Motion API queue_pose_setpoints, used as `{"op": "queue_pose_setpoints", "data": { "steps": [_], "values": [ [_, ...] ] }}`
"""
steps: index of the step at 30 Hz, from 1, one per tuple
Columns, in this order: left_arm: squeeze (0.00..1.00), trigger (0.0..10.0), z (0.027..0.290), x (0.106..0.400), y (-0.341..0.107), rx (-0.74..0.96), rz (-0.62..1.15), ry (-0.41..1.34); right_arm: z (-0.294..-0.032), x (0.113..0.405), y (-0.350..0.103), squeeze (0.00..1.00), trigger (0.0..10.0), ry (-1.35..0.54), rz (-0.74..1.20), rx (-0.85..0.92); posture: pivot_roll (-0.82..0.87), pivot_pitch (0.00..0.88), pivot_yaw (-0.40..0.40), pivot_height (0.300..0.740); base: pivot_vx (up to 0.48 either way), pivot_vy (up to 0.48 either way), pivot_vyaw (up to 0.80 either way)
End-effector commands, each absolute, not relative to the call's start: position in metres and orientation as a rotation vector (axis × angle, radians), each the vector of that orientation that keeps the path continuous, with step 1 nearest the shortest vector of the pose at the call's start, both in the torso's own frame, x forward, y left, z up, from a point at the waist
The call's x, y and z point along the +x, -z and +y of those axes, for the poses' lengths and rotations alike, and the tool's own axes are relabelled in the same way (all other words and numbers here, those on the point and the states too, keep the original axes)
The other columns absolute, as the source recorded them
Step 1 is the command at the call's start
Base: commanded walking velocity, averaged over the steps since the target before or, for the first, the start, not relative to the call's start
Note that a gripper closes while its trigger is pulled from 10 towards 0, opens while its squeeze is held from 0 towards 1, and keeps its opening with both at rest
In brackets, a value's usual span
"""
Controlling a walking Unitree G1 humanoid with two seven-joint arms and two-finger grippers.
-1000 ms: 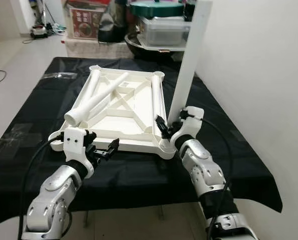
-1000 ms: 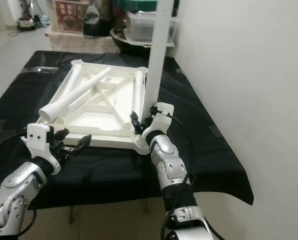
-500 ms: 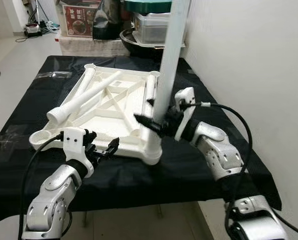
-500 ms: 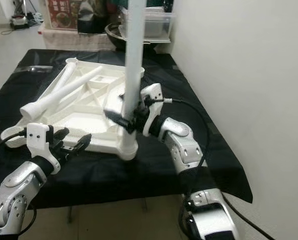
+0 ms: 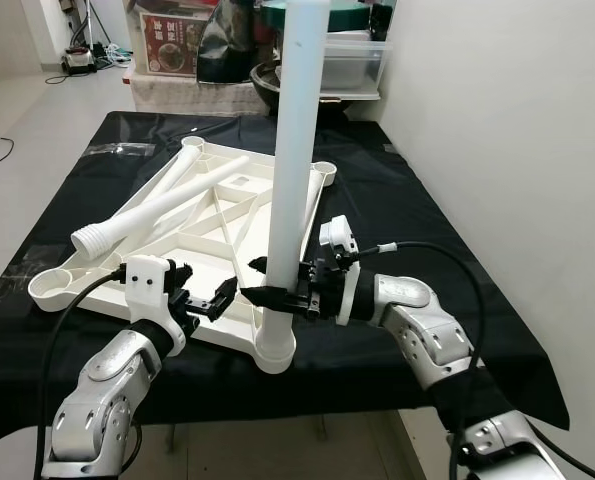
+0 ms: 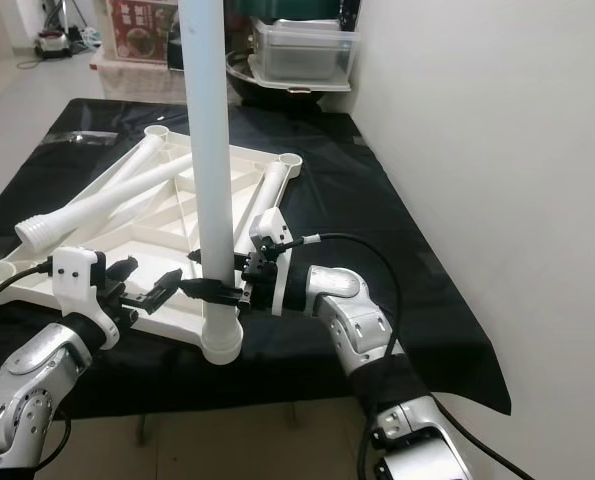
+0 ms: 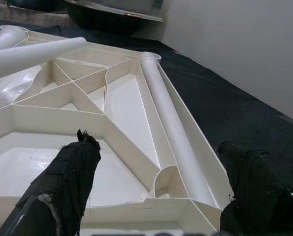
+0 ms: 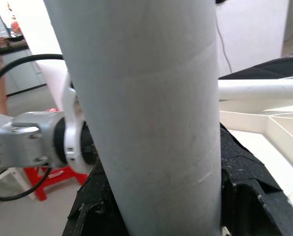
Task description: Building children table
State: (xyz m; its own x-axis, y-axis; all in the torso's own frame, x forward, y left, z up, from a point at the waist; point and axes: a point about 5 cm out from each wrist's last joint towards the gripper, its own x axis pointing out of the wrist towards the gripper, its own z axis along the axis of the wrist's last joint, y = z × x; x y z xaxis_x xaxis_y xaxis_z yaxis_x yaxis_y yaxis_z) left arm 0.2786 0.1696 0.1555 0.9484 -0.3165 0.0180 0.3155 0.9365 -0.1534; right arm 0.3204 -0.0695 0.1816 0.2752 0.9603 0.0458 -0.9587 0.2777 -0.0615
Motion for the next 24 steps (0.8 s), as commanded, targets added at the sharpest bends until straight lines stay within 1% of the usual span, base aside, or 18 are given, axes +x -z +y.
{"op": "queue_pose_setpoints", "data": {
  "steps": [1,2,3,4,6,7,9,10,11,12,13,14,16,17,18,20,21,24],
  "values": [
    [0.00,10.0,0.169,0.280,-0.154,-0.163,0.010,0.332,-0.073,0.331,-0.171,0.00,0.0,-1.141,-0.033,-0.045,0.07,0.000,-0.097,0.740,0.000,0.000,0.00],
    [0.00,10.0,0.169,0.280,-0.154,-0.163,0.010,0.332,-0.073,0.331,-0.171,0.00,0.0,-1.141,-0.033,-0.045,0.07,0.000,-0.097,0.740,0.000,0.000,0.00],
    [0.00,10.0,0.168,0.279,-0.154,-0.157,0.010,0.334,-0.082,0.344,-0.163,0.00,0.0,-0.908,0.026,-0.045,0.07,0.000,-0.100,0.740,0.000,0.000,0.00],
    [0.00,10.0,0.168,0.279,-0.154,-0.167,0.008,0.333,-0.109,0.358,-0.149,0.00,0.0,-0.497,0.118,-0.010,0.07,0.000,-0.101,0.740,0.000,0.000,0.00],
    [0.00,10.0,0.168,0.279,-0.154,-0.167,0.008,0.333,-0.109,0.358,-0.149,0.00,0.0,-0.497,0.118,-0.010,0.07,0.000,-0.101,0.740,0.000,0.000,0.00],
    [0.00,10.0,0.168,0.279,-0.155,-0.177,0.006,0.334,-0.133,0.360,-0.137,0.00,0.0,-0.188,0.193,0.005,0.07,0.000,-0.103,0.740,0.000,0.000,0.00],
    [0.00,10.0,0.168,0.279,-0.155,-0.177,0.006,0.334,-0.133,0.360,-0.137,0.00,0.0,-0.188,0.193,0.005,0.07,0.000,-0.103,0.740,0.000,0.000,0.00],
    [0.00,10.0,0.168,0.278,-0.155,-0.172,0.006,0.334,-0.148,0.354,-0.127,0.00,0.0,0.016,0.242,0.025,0.06,0.000,-0.103,0.740,0.000,0.000,0.00],
    [0.00,10.0,0.168,0.278,-0.155,-0.172,0.006,0.334,-0.148,0.354,-0.127,0.00,0.0,0.016,0.242,0.025,0.06,0.000,-0.103,0.740,0.000,0.000,0.00],
    [0.00,10.0,0.168,0.278,-0.154,-0.176,0.006,0.330,-0.150,0.348,-0.123,0.00,5.2,0.091,0.263,0.046,0.06,0.000,-0.102,0.740,0.000,0.000,0.00],
    [0.00,10.0,0.168,0.278,-0.154,-0.176,0.006,0.330,-0.150,0.348,-0.123,0.00,5.2,0.091,0.263,0.046,0.06,0.000,-0.102,0.740,0.000,0.000,0.00],
    [0.00,10.0,0.168,0.279,-0.154,-0.171,0.007,0.331,-0.142,0.346,-0.127,0.00,10.0,0.044,0.247,0.057,0.06,0.000,-0.098,0.740,0.000,0.000,0.00],
    [0.00,10.0,0.168,0.279,-0.154,-0.171,0.007,0.331,-0.142,0.346,-0.127,0.00,10.0,0.044,0.247,0.057,0.06,0.000,-0.098,0.740,0.000,0.000,0.00],
    [0.00,10.0,0.167,0.279,-0.154,-0.165,0.007,0.332,-0.129,0.348,-0.136,0.00,10.0,-0.051,0.202,0.096,0.06,0.000,-0.098,0.740,0.000,0.000,0.00],
    [0.00,10.0,0.167,0.279,-0.154,-0.169,0.005,0.333,-0.109,0.350,-0.152,1.00,10.0,-0.224,0.116,0.155,0.06,0.000,-0.102,0.740,0.000,0.000,0.00],
    [0.00,10.0,0.167,0.280,-0.155,-0.165,0.003,0.333,-0.084,0.348,-0.174,1.00,10.0,-0.507,0.008,0.223,0.06,0.000,-0.107,0.740,0.000,0.000,0.00],
    [0.00,10.0,0.167,0.280,-0.155,-0.160,0.003,0.331,-0.077,0.346,-0.180,1.00,10.0,-0.611,-0.013,0.237,0.06,0.000,-0.107,0.740,0.000,0.000,0.00],
    [0.00,10.0,0.167,0.280,-0.154,-0.152,0.003,0.330,-0.071,0.344,-0.183,1.00,10.0,-0.685,-0.019,0.244,0.07,0.000,-0.107,0.740,0.000,0.000,0.00]
  ]
}}
